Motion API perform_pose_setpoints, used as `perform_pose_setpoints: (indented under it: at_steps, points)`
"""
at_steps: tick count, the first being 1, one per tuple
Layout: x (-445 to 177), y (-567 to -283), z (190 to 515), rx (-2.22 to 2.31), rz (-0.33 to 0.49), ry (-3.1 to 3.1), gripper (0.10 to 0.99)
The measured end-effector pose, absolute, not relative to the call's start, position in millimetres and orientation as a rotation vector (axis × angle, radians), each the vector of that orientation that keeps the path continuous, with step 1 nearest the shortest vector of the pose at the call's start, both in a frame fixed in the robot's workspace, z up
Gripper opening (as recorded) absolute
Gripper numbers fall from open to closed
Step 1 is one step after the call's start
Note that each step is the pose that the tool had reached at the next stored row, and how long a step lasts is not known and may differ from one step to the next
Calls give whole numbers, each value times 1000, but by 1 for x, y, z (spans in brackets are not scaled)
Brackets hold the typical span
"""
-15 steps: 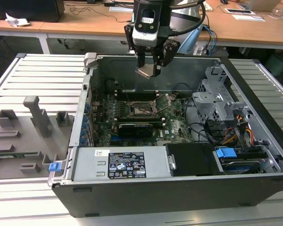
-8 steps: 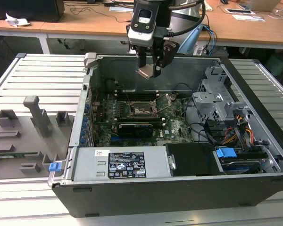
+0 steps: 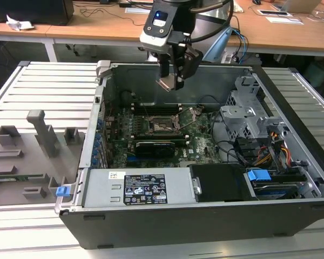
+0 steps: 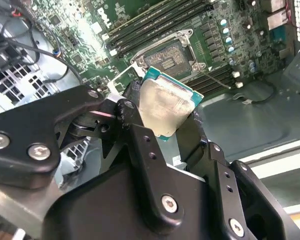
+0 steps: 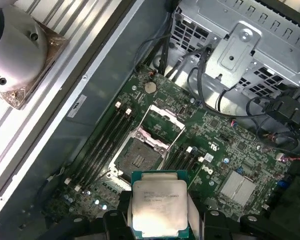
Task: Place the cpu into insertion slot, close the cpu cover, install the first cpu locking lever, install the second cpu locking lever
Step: 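Place the cpu into insertion slot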
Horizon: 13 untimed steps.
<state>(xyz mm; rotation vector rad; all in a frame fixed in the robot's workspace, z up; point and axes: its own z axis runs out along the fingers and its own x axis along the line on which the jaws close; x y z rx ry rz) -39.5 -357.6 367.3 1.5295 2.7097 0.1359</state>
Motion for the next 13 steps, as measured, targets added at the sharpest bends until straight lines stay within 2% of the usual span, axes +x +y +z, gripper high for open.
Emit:
perform_pose_setpoints:
  at_steps: [13]
  points:
    - [-40,-358,362,1860,129,2481,533]
